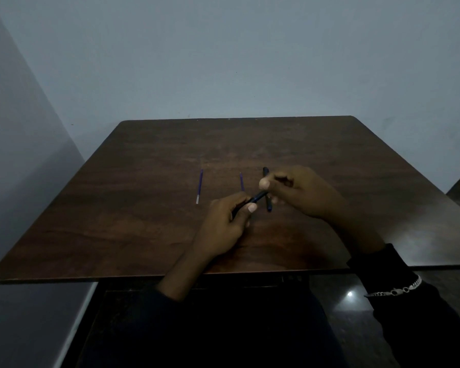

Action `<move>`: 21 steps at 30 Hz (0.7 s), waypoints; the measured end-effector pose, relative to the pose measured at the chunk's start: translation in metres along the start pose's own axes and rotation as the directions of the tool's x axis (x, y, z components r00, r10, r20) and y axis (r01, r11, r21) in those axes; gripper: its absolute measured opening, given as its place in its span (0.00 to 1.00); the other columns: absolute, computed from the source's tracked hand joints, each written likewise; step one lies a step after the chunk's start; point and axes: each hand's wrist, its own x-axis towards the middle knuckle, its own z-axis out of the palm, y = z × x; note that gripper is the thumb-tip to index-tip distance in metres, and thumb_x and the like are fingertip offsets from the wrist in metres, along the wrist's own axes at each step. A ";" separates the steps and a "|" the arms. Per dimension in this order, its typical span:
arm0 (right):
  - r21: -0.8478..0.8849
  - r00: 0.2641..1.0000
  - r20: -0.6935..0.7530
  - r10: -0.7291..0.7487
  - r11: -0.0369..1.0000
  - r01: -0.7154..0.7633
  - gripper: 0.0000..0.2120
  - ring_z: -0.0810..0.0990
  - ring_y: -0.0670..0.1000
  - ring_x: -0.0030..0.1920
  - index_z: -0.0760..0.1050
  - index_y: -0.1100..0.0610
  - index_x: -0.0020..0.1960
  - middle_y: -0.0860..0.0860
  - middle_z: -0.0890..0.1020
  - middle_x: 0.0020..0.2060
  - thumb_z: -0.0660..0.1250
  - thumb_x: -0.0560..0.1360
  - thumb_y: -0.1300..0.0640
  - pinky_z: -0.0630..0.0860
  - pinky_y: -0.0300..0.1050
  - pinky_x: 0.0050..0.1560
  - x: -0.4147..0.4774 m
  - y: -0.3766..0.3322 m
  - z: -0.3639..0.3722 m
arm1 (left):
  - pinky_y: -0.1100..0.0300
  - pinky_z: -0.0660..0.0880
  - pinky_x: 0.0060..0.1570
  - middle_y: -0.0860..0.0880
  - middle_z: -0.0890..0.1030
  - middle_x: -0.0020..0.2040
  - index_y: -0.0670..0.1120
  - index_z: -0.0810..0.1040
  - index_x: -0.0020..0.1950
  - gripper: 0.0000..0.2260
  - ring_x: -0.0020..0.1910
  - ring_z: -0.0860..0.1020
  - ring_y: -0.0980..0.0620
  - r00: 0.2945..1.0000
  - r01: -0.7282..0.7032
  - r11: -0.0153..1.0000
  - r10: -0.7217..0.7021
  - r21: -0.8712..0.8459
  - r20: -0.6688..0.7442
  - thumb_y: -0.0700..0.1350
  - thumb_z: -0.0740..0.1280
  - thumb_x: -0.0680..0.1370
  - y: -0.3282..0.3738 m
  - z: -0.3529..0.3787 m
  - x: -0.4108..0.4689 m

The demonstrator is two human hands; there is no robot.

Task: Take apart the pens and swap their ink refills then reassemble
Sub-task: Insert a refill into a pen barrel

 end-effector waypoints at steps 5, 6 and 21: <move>0.158 0.999 0.024 -0.037 0.987 0.033 0.06 0.86 0.42 0.42 0.86 0.50 0.49 0.44 0.88 0.42 0.76 0.75 0.59 0.78 0.31 0.43 0.001 0.004 -0.005 | 0.66 0.70 0.36 0.50 0.80 0.33 0.44 0.78 0.41 0.13 0.32 0.77 0.56 1.000 0.012 1.000 -0.012 0.010 0.007 0.45 0.66 0.85 -0.001 0.001 0.000; 0.155 0.999 0.030 -0.030 0.988 0.025 0.04 0.86 0.43 0.39 0.85 0.49 0.48 0.44 0.88 0.39 0.76 0.76 0.58 0.78 0.31 0.41 0.001 0.003 -0.004 | 0.67 0.70 0.36 0.51 0.80 0.33 0.44 0.79 0.41 0.13 0.32 0.78 0.55 1.000 0.009 1.000 -0.009 0.013 0.005 0.45 0.66 0.85 -0.001 0.001 0.000; 0.087 0.999 0.050 -0.017 0.996 0.012 0.02 0.86 0.46 0.35 0.86 0.52 0.47 0.48 0.87 0.36 0.74 0.77 0.55 0.82 0.38 0.39 -0.001 0.002 0.003 | 0.66 0.71 0.37 0.52 0.80 0.34 0.50 0.78 0.42 0.12 0.34 0.79 0.56 1.000 -0.017 1.000 0.017 0.014 0.011 0.44 0.65 0.85 -0.001 0.001 0.000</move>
